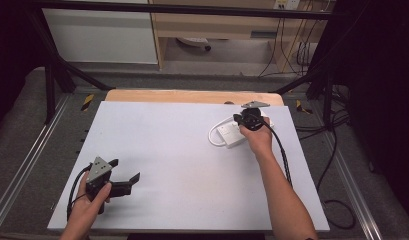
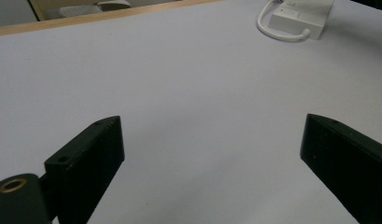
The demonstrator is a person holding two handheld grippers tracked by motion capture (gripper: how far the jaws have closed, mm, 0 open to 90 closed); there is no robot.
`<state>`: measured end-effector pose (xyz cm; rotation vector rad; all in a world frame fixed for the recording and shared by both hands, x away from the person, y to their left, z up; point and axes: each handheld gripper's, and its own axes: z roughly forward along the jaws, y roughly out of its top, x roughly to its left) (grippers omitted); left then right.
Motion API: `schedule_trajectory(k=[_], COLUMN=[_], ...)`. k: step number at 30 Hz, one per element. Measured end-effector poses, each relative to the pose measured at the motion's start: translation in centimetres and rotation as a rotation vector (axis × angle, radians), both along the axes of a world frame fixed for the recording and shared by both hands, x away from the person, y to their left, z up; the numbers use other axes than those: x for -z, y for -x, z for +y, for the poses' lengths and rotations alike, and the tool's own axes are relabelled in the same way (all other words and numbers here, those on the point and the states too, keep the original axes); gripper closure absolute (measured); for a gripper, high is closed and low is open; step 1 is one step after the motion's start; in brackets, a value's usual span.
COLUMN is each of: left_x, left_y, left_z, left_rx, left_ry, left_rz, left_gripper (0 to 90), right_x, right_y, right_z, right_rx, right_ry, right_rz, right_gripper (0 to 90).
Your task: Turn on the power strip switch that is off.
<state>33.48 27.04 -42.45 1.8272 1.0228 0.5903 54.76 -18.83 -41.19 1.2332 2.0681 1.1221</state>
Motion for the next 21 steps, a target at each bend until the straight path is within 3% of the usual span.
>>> schedule_trajectory(k=[21], left_x=[0.0], left_y=[0.0], left_z=[-0.1], left_rx=[0.014], left_ry=[-0.008], left_rz=[0.004], left_gripper=[6.4], right_x=[1.4], right_y=[-0.5], right_z=[0.0], right_rx=[0.027], right_ry=[0.0], right_rz=[0.025], right_gripper=[90.0])
